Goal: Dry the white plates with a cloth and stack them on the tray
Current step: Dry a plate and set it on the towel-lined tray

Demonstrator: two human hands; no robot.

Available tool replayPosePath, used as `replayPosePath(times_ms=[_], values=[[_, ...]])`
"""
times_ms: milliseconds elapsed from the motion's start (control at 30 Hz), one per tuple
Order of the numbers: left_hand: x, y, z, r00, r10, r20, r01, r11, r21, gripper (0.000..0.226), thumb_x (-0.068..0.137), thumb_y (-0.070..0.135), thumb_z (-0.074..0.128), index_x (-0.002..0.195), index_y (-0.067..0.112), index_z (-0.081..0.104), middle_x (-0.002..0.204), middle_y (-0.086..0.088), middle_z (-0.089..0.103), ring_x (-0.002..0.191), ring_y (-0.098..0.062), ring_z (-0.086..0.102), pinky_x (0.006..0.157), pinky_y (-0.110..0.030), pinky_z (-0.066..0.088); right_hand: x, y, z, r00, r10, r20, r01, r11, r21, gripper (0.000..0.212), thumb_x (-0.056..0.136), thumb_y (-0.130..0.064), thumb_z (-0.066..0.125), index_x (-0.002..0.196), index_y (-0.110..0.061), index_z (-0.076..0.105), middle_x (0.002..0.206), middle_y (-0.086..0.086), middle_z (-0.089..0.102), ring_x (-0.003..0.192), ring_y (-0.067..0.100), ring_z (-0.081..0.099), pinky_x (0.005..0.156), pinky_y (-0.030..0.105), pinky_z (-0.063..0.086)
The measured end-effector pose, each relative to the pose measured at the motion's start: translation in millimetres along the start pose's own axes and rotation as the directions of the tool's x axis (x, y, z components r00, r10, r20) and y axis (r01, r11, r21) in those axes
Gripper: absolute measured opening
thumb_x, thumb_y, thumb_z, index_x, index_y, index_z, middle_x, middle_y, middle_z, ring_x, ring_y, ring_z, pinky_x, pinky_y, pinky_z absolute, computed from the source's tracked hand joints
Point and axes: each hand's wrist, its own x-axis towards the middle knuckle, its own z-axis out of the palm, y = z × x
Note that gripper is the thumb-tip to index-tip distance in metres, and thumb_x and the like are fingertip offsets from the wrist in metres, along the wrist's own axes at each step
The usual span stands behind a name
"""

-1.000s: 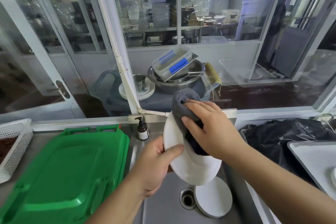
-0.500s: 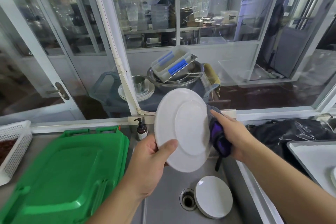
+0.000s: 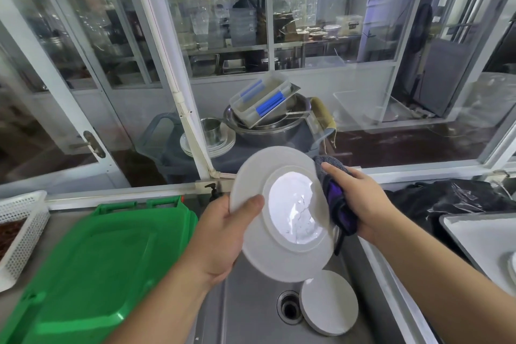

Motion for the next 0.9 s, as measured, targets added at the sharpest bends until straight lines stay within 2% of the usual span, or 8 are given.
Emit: replayPosePath(times_ms=[167,267,333,400,500,667,767,900], values=[[2,-9,16,0.981,0.117,-0.158,-0.118,0.993,0.003,0.019,0.089,0.033,0.076,0.102,0.020,0.079,0.107,-0.001,0.080,0.108,-0.022,0.074,0.094,-0.042,0.057,-6,24,4,0.990,0.126,-0.065,-0.119,0.988,0.102,0.037,0.090,-0.046,0.078,0.111,-0.016,0.077,0.107,0.014,0.079,0.103,0.039,0.075,0.094,0.056,0.059],[-3,-18,28,0.966,0.134,-0.220,-0.129,0.991,0.037,0.021,0.084,0.047,0.071,0.104,0.046,0.078,0.111,0.010,0.079,0.111,-0.013,0.073,0.099,-0.042,0.053,-16,43,10,0.980,0.195,-0.041,-0.182,0.960,0.212,0.036,0.087,-0.049,0.080,0.101,-0.016,0.083,0.110,0.011,0.079,0.106,0.034,0.073,0.103,0.053,0.055],[-8,-27,34,0.977,0.085,-0.194,-0.097,0.994,-0.055,0.022,0.087,0.039,0.075,0.109,0.040,0.077,0.116,0.006,0.078,0.113,-0.016,0.072,0.096,-0.042,0.055,-20,47,10,0.977,0.213,-0.026,-0.199,0.945,0.261,0.032,0.086,-0.047,0.081,0.095,-0.017,0.085,0.111,0.012,0.079,0.105,0.031,0.073,0.104,0.052,0.054],[-11,-28,35,0.990,0.007,-0.140,-0.034,0.980,-0.195,0.025,0.089,0.018,0.076,0.113,0.025,0.075,0.115,-0.001,0.078,0.110,-0.019,0.073,0.085,-0.037,0.059,-19,46,4,0.973,0.225,-0.052,-0.203,0.942,0.269,0.035,0.087,-0.043,0.082,0.105,-0.013,0.081,0.114,0.016,0.078,0.104,0.032,0.073,0.104,0.054,0.055],[-8,-21,24,0.993,-0.085,-0.087,0.062,0.969,-0.239,0.034,0.083,0.008,0.068,0.116,0.016,0.071,0.114,-0.008,0.078,0.106,-0.024,0.072,0.084,-0.039,0.059,-16,34,-5,0.971,0.222,-0.087,-0.201,0.959,0.201,0.050,0.085,-0.042,0.084,0.118,-0.006,0.075,0.119,0.021,0.074,0.105,0.037,0.073,0.102,0.060,0.054],[4,-1,-4,0.962,-0.272,0.016,0.266,0.926,-0.267,0.066,0.080,0.039,0.063,0.140,0.014,0.059,0.135,-0.016,0.068,0.113,-0.030,0.064,0.083,-0.042,0.055,-12,7,-18,0.992,0.121,-0.023,-0.120,0.993,0.012,0.033,0.094,-0.033,0.076,0.113,-0.006,0.075,0.110,0.023,0.077,0.100,0.040,0.074,0.096,0.057,0.058],[5,2,-12,0.949,-0.307,0.075,0.316,0.916,-0.249,0.054,0.084,0.024,0.064,0.137,0.014,0.060,0.129,-0.020,0.070,0.111,-0.037,0.065,0.081,-0.049,0.060,-12,-10,-21,0.997,0.060,0.038,-0.057,0.995,-0.087,0.030,0.094,-0.030,0.075,0.113,-0.007,0.075,0.111,0.024,0.076,0.107,0.044,0.072,0.100,0.062,0.055],[0,-1,-10,0.956,-0.265,0.124,0.292,0.900,-0.323,0.046,0.082,0.010,0.065,0.128,0.011,0.066,0.129,-0.027,0.068,0.115,-0.043,0.064,0.089,-0.056,0.054,-13,-20,-19,0.999,0.028,0.040,-0.022,0.990,-0.138,0.026,0.093,-0.031,0.076,0.109,-0.010,0.078,0.107,0.021,0.078,0.107,0.045,0.072,0.099,0.061,0.056]])
